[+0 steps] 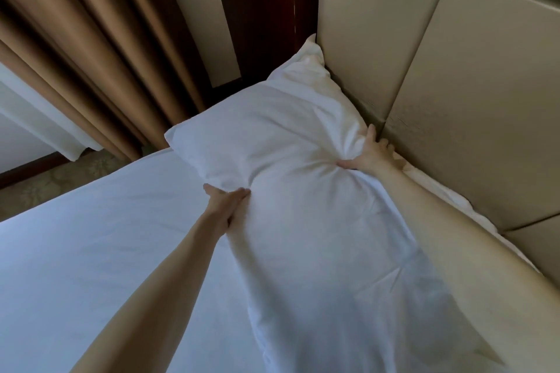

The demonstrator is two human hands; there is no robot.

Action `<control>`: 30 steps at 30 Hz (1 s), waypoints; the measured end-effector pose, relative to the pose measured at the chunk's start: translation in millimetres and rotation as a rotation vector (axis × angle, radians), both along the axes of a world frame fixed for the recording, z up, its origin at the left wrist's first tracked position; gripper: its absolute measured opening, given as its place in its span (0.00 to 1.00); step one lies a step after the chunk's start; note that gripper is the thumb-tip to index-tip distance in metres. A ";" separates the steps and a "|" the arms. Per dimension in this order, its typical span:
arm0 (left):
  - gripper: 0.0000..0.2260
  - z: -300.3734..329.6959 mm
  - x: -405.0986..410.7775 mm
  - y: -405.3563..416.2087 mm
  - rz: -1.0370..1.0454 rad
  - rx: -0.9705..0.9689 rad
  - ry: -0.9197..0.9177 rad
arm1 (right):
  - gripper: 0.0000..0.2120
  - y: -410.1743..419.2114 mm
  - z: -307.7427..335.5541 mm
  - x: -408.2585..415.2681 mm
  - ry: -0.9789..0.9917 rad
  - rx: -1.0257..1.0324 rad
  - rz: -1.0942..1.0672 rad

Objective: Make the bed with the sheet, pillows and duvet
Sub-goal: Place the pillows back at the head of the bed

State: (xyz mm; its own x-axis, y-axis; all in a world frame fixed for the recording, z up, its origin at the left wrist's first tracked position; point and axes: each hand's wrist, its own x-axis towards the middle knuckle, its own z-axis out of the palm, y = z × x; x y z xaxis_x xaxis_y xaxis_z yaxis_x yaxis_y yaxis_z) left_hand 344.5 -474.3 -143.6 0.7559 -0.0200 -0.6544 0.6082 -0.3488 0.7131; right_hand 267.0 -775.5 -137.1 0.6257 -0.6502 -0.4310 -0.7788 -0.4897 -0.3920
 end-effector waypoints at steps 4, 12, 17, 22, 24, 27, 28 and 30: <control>0.32 7.4 9.5 -7.0 -0.112 -0.063 0.005 | 0.23 8.0 -4.0 2.2 -0.092 -0.178 0.067; 0.28 40.5 -34.1 -14.3 0.077 -0.072 -0.523 | 0.12 9.1 58.8 -13.3 -0.627 -0.516 0.279; 0.31 69.1 -34.9 -24.5 0.164 -0.094 -0.711 | 0.21 2.6 95.9 -21.5 -0.871 -0.534 0.293; 0.32 76.9 -18.8 -27.4 0.131 -0.031 -0.704 | 0.23 -7.0 105.8 -19.7 -0.733 -0.528 0.286; 0.29 65.9 -11.9 -27.8 0.009 0.146 -0.539 | 0.29 -8.1 98.7 -13.3 -0.417 -0.513 0.308; 0.28 43.1 -11.7 -23.4 -0.215 0.438 -0.206 | 0.32 -6.0 84.1 -8.0 -0.113 -0.373 0.306; 0.28 37.5 -16.0 -22.2 -0.287 0.490 -0.151 | 0.30 -5.1 77.4 -7.5 -0.060 -0.327 0.319; 0.26 28.5 -23.2 -22.8 -0.329 0.481 -0.124 | 0.28 -1.7 65.3 -7.2 0.015 -0.307 0.383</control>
